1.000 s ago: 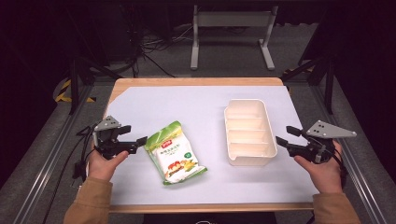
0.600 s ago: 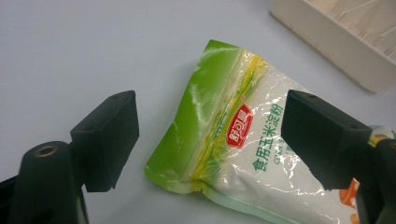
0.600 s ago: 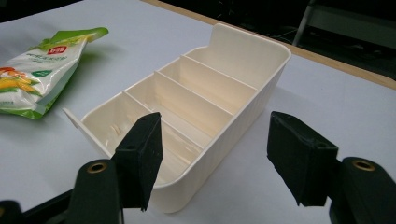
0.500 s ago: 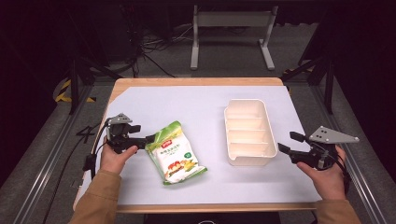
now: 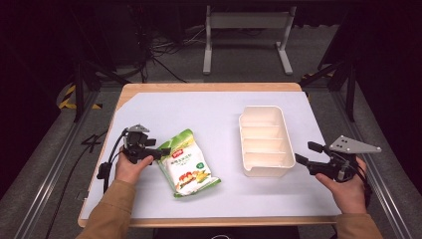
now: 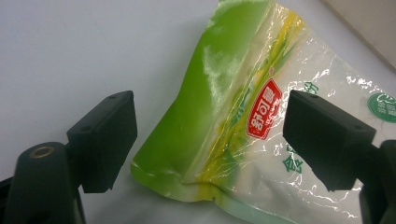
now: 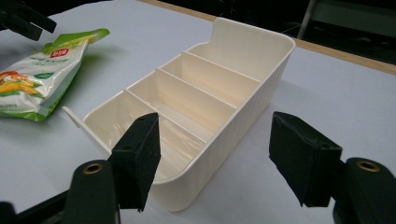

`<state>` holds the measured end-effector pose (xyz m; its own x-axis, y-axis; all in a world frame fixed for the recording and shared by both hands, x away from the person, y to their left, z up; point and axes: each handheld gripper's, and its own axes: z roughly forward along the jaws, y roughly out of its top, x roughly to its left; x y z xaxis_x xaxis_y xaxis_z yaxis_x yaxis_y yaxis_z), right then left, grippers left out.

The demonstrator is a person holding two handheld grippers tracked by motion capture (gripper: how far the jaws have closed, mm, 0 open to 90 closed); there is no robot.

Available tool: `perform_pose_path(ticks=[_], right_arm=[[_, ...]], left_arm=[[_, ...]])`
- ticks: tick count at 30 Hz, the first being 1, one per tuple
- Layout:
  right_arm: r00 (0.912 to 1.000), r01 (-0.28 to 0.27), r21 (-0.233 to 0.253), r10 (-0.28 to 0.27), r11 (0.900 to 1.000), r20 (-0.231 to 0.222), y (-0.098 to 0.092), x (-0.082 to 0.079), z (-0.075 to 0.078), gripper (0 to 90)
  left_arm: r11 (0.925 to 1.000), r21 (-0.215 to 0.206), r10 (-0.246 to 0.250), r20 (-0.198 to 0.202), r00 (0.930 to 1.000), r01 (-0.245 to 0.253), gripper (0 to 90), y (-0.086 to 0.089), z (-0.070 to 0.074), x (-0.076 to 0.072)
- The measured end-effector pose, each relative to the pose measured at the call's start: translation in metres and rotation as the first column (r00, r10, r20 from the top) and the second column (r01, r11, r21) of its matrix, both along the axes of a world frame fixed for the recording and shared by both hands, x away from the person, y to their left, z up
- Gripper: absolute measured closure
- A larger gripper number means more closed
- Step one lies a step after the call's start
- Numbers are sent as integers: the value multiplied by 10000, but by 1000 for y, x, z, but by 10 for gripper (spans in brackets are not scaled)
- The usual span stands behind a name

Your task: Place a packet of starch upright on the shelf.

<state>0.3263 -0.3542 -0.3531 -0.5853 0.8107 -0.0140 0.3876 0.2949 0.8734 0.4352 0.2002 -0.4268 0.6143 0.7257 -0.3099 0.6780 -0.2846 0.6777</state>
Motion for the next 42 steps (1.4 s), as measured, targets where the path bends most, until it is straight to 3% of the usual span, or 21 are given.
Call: perform_pose_path(ticks=[7,13,20,23,25,30,38,42], right_arm=[[10000,0,-103,0,9999,-92,2,1,-2,339],[10000,-15,-115,15,9999,-51,3,1,-3,339],[9999,-48,-161,45,9999,-149,6,2,-4,339],[9999,-74,-192,72,9998,-112,6,2,-5,339],[9999,-63,-150,61,9999,-143,6,2,-5,339],[9999,-71,-124,70,9999,-131,7,2,-5,338],[9997,-138,-130,135,9998,-194,10,3,-5,339],[9996,-184,-181,180,9997,-236,11,3,-6,339]], left_arm=[[9980,314,-533,-324,9981,543,202,-7,-6,2],[9964,-49,-852,-747,9936,851,228,-8,-9,3],[9929,169,-1161,-790,9901,1177,266,-16,-11,1],[9928,356,-1111,-862,9901,1145,321,-17,-11,0],[9929,266,-1131,-893,9896,1159,373,-18,-11,-1],[9910,582,-1161,-726,9906,1204,500,-25,-11,-4],[9925,795,-869,-748,9934,928,682,-28,-11,-6],[9898,1194,-736,-434,9963,783,772,-34,-9,-10]])
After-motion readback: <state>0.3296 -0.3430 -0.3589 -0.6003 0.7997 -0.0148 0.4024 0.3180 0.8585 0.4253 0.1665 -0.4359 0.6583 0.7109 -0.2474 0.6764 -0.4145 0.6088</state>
